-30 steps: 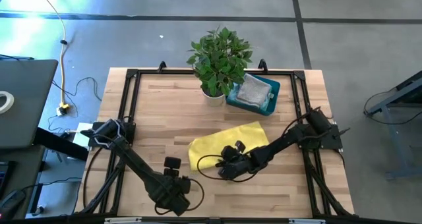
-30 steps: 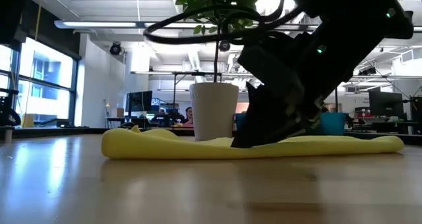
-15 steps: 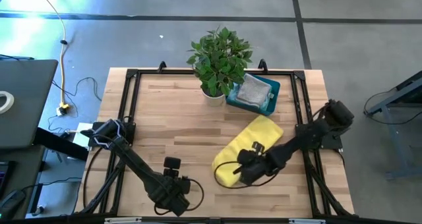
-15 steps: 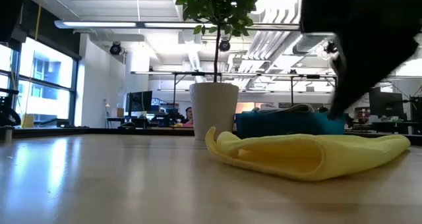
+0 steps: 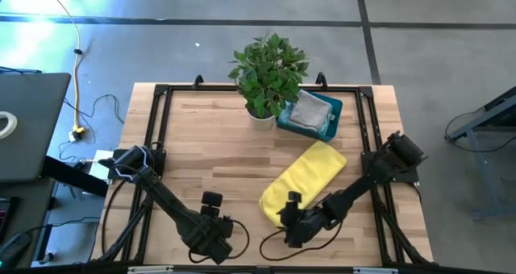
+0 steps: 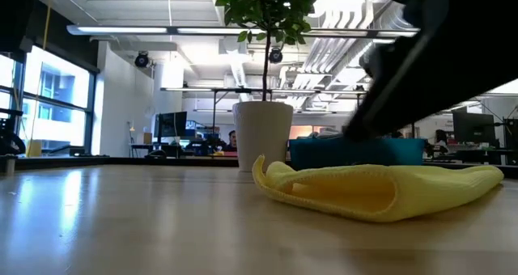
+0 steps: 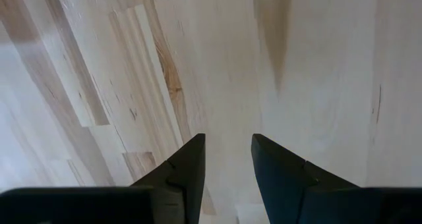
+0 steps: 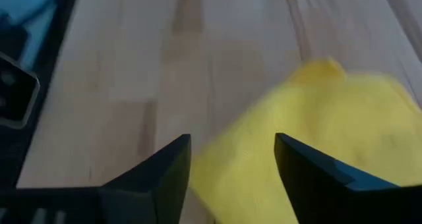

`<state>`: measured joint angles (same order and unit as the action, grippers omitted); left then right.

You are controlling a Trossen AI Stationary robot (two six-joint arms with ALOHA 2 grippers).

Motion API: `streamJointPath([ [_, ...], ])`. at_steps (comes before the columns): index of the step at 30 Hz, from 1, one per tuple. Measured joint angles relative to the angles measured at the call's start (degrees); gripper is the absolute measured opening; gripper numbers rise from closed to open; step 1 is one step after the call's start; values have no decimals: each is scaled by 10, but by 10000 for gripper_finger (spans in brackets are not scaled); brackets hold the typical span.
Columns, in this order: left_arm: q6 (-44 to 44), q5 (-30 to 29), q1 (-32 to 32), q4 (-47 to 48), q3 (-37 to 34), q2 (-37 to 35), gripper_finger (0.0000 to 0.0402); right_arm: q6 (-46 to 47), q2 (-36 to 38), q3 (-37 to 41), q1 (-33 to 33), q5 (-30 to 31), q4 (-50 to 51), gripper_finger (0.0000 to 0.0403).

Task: Fold microfiber towels
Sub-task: Fold the yellow towel

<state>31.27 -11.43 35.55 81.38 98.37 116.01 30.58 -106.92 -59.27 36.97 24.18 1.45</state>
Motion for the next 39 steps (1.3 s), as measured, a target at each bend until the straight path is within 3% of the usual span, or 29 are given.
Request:
streamJointPath([
  [6, 0, -3, 1, 0, 0, 0, 113, -66, -30, 0, -22, 19, -62, 231],
  [17, 0, -4, 13, -2, 0, 0, 113, -11, -72, 0, -24, -27, -70, 231],
  [26, 15, -11, 22, -3, 0, 0, 113, -27, -91, -5, -15, -31, -27, 228],
  [31, 27, -12, 26, -4, 0, 0, 113, -20, -92, -4, -13, -20, -20, 180],
  [39, 33, -12, 41, -4, 0, 0, 113, 36, -92, -2, -12, -14, -15, 28],
])
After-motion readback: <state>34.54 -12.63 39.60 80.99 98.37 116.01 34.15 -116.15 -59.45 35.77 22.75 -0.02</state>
